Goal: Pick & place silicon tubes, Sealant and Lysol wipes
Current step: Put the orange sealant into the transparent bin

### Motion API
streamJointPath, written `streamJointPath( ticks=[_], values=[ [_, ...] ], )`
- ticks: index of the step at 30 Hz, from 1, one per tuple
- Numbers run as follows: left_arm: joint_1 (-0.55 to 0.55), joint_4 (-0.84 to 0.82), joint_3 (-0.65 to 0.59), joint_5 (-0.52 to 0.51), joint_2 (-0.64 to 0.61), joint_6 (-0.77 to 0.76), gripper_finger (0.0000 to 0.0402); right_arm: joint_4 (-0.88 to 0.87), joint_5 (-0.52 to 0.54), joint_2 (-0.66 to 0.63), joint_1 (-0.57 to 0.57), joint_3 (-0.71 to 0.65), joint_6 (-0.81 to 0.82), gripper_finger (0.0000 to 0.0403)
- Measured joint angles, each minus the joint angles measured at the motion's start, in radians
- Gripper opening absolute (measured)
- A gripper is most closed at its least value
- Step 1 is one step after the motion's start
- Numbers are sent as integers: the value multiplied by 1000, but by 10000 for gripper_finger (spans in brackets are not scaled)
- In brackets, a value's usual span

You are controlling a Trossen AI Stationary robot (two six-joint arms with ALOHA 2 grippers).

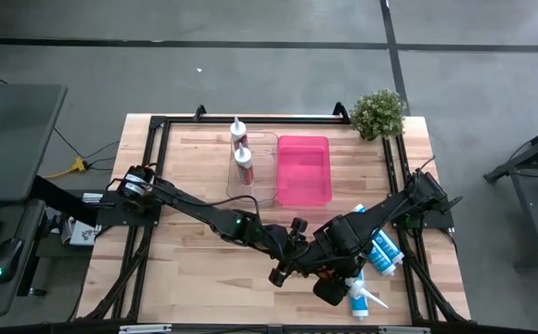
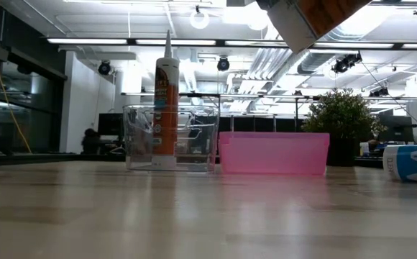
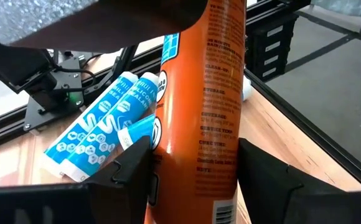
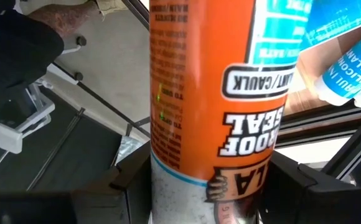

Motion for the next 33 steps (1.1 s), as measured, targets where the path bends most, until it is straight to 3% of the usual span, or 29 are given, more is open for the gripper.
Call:
streamJointPath(
  ticks=[23, 29, 33],
  values=[
    [0, -7, -1, 8, 2, -43, 172, 1, 22, 0, 9, 2, 10, 209],
    [1, -31, -6, 9, 10, -66, 166, -3, 90, -12, 39, 6, 74, 340],
    [0, -29, -7, 7, 12, -65, 165, 4, 153, -50, 55, 7, 149, 369]
  ],
)
